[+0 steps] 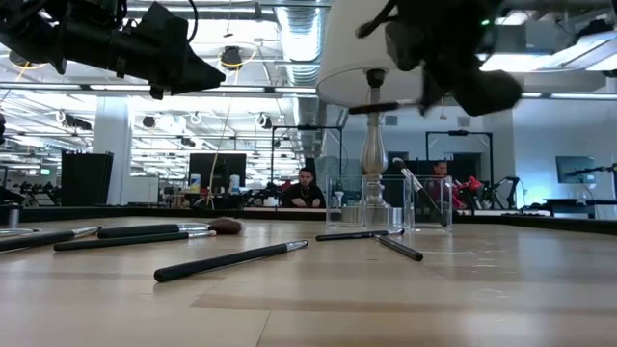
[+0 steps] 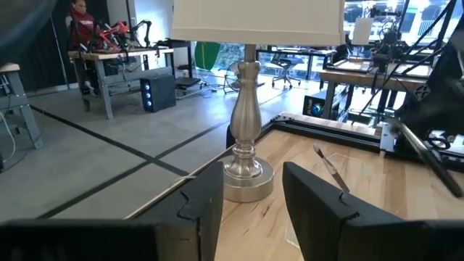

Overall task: Put items in baskets/containers
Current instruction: Put the powder brush into the transparent organizer

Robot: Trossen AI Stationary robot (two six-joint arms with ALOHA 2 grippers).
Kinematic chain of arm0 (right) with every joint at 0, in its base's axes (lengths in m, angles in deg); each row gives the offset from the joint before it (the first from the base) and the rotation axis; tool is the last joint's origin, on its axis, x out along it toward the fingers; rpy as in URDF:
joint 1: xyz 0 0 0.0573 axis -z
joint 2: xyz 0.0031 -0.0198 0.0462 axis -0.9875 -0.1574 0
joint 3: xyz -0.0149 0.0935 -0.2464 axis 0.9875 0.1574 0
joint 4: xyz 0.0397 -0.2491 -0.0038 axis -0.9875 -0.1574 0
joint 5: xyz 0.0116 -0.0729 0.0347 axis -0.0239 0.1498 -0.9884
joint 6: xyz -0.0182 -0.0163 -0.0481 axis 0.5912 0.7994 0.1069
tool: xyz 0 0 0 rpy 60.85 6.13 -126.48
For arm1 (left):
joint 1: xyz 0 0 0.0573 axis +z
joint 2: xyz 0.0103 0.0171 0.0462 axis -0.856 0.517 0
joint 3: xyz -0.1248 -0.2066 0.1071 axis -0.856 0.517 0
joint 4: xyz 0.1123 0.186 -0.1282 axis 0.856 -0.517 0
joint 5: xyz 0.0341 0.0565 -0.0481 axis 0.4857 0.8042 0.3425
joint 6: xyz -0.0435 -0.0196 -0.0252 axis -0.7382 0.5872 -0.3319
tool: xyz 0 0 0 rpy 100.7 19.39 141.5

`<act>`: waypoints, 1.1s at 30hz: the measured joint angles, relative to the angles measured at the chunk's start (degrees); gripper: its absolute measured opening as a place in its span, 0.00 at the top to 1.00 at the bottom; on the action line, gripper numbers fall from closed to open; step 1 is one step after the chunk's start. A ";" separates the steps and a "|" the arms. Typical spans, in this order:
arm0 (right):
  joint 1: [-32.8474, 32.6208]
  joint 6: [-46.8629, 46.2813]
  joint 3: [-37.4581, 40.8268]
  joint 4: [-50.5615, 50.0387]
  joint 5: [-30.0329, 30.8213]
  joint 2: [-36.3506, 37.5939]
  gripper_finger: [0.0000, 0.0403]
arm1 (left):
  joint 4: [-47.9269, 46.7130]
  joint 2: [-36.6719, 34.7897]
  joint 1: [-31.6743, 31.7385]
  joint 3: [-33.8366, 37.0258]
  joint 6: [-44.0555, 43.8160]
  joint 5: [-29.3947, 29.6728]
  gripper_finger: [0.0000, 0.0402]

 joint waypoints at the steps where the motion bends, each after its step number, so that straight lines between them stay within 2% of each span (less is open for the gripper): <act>1: 0.84 4.25 -0.02 0.02 3.19 0.03 0.99 | -0.02 0.00 -0.02 0.00 0.00 -0.01 0.65; 4: 2.96 16.34 -0.02 0.23 11.69 -0.03 0.99 | -0.04 0.00 0.00 0.00 0.00 -0.01 0.65; 6: 4.19 22.87 -0.04 0.32 15.18 0.00 0.99 | -0.06 0.00 0.00 0.00 0.00 -0.01 0.65; 9: 5.87 29.50 -0.04 0.53 15.70 0.00 1.00 | -0.29 0.00 0.00 0.00 0.00 -0.01 0.65; 14: 8.19 33.50 -0.04 0.70 15.66 0.00 1.00 | -0.52 0.00 -0.02 0.00 0.00 -0.01 0.65; 20: 9.43 49.20 -0.02 4.32 15.65 -0.49 1.00 | -0.52 0.00 -0.02 0.00 0.00 -0.01 0.65; 23: 10.04 58.57 0.43 10.00 17.76 -0.90 1.00 | -0.52 0.00 -0.02 0.00 0.00 -0.01 0.65; 29: 11.90 63.18 0.65 12.03 18.28 -2.86 1.00 | -0.52 0.00 -0.04 0.00 0.00 -0.01 0.65; 33: 13.31 62.49 0.53 12.78 22.41 -4.08 1.00 | -0.51 0.23 -0.04 0.00 0.00 -0.01 0.65</act>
